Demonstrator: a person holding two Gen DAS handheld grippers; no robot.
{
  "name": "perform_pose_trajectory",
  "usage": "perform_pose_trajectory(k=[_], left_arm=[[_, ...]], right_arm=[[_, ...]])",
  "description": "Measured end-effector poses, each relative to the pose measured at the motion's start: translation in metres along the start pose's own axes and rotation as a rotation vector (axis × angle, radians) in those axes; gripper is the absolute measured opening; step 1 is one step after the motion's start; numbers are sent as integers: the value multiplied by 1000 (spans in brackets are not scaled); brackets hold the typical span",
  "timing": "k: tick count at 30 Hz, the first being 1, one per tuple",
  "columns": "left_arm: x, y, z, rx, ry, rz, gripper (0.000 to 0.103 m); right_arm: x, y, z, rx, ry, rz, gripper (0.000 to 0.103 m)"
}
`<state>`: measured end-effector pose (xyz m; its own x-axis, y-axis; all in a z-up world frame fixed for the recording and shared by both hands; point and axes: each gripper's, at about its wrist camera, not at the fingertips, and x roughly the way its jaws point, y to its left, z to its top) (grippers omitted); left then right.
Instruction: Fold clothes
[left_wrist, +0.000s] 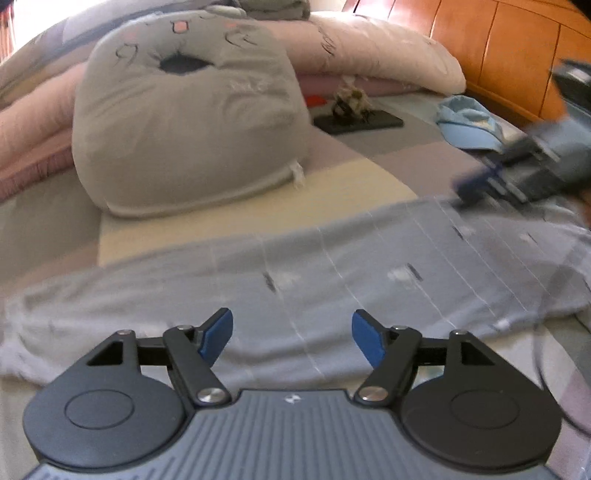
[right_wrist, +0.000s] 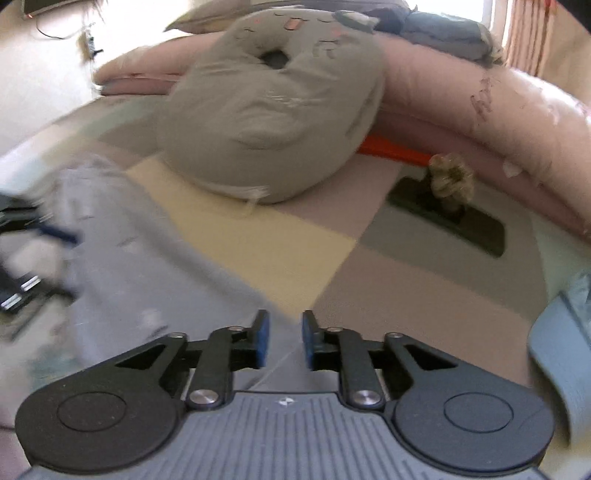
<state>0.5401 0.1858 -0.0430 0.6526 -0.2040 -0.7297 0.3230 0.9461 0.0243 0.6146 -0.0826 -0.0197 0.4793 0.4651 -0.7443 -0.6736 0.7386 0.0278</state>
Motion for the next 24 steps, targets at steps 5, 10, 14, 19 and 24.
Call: perform_pose_trajectory(k=[5, 10, 14, 19, 24], left_arm=[[24, 13, 25, -91, -14, -106, 71], [53, 25, 50, -200, -24, -241, 71], [78, 21, 53, -251, 22, -324, 71], [96, 17, 52, -240, 7, -263, 70], [92, 18, 65, -265, -7, -191, 68]], right_arm=[[-7, 37, -28, -1, 75, 104, 43], [-1, 56, -46, 49, 91, 120, 44], [0, 59, -46, 78, 82, 129, 47], [1, 56, -48, 80, 81, 110, 49], [-3, 51, -50, 114, 66, 89, 54]])
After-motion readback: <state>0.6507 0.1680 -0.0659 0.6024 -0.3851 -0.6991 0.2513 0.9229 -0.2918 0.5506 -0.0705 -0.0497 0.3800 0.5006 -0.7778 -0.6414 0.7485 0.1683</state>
